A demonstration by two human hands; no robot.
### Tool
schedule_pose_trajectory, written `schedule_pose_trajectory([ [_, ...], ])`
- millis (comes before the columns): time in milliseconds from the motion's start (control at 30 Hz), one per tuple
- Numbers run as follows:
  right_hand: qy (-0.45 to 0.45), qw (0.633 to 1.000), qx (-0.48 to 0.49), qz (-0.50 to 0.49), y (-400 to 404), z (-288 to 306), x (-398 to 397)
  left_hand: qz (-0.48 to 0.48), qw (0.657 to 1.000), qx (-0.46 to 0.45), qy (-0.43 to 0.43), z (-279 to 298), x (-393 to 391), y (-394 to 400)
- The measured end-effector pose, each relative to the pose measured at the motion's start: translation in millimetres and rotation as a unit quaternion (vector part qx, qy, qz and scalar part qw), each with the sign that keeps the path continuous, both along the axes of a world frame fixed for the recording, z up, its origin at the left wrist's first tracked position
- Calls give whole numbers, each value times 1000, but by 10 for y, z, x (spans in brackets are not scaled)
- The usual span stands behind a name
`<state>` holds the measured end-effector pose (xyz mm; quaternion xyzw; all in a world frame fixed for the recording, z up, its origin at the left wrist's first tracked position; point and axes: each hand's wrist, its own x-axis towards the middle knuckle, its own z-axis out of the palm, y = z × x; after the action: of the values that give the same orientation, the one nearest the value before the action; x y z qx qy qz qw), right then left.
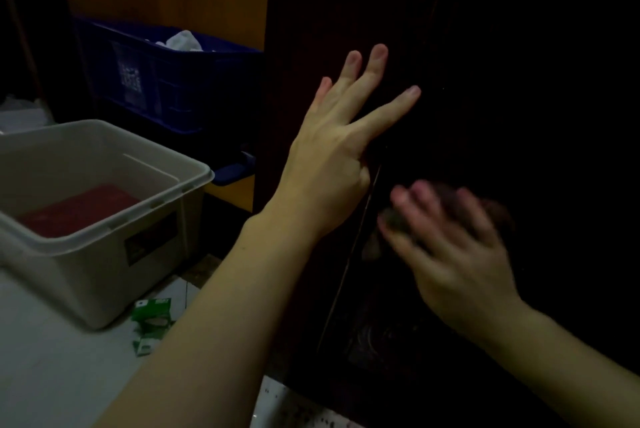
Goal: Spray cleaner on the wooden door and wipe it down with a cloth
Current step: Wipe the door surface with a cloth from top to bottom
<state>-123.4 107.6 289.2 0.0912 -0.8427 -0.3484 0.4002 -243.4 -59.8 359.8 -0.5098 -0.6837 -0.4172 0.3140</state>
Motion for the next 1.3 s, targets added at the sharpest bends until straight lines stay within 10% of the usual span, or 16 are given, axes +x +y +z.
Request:
schedule_pose_trajectory([
  [133, 97, 995, -26, 26, -124, 343, -246, 29, 1000, -3, 2, -96, 20, 31],
  [400, -245, 952, 179, 30, 302, -507, 224, 72, 997, 5, -15, -430, 58, 125],
  [600, -82, 991, 99, 44, 123, -84, -41, 105, 994, 21, -15, -599, 116, 218],
  [900, -215, 965, 149, 35, 696, -583, 609, 173, 984, 21, -44, -652, 347, 515],
  [1100, -49, 998, 46, 19, 536, -236, 479, 189, 981, 22, -37, -681, 380, 589],
  [1300, -200, 972, 120, 12, 824, -667, 847, 188, 981, 16, -38, -715, 387, 613],
])
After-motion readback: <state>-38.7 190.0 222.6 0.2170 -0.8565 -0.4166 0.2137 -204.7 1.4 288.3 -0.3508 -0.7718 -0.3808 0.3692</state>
